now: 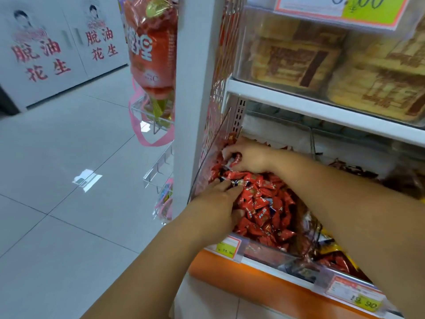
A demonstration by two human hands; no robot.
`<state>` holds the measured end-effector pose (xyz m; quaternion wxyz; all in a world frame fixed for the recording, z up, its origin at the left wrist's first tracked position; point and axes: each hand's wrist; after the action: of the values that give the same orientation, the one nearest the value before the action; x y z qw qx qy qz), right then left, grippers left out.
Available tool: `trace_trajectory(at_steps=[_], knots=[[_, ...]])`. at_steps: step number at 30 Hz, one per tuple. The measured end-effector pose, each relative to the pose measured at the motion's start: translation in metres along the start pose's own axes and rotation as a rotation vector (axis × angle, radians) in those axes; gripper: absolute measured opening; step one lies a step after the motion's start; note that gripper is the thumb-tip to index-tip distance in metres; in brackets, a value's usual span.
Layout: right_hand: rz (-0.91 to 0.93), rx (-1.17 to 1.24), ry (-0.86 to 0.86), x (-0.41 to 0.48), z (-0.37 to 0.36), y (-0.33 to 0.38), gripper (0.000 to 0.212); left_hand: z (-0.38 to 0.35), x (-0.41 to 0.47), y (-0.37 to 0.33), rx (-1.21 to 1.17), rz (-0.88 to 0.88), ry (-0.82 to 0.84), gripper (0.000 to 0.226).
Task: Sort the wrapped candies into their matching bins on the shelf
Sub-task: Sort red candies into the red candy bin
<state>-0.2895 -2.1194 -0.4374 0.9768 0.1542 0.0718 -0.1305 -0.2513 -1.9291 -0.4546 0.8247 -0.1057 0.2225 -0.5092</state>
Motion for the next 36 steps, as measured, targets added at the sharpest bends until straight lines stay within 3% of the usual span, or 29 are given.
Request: trace_trajectory(at_steps=[8,13,15,19,22,29,36], knots=[[-0.082,0.079,-0.086,-0.029,0.019,-0.009,0.017,0.002,-0.004,-0.002,-0.034,0.004,-0.050,0.060],[-0.134,0.229,-0.306,-0.021,0.028,-0.002,0.020,0.003,-0.002,-0.004,-0.059,0.030,-0.059,0.052],[-0.079,0.222,-0.247,-0.010,0.028,0.002,0.029,0.004,0.001,-0.004,-0.066,0.038,-0.031,0.051],[-0.023,-0.012,0.071,0.014,0.018,0.006,0.055,0.003,0.003,-0.002,-0.069,0.033,-0.014,0.051],[-0.034,-0.072,0.138,0.021,0.008,0.003,0.062,0.003,0.003,0.000,-0.062,0.022,-0.023,0.051],[0.064,-0.115,0.057,0.011,0.005,-0.003,0.031,0.005,0.003,-0.003,-0.088,0.027,-0.042,0.049],[-0.042,0.306,-0.191,-0.056,0.040,-0.006,0.022,0.001,0.003,0.000,-0.203,0.012,-0.138,0.043]])
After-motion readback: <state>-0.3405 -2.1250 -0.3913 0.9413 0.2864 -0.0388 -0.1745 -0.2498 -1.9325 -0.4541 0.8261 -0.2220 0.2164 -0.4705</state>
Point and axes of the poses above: each hand's wrist, its own x-axis towards the middle knuckle, its own z-axis out of the back of the hand, y = z × x, and after that the axes turned 14 degrees about z, right-handed
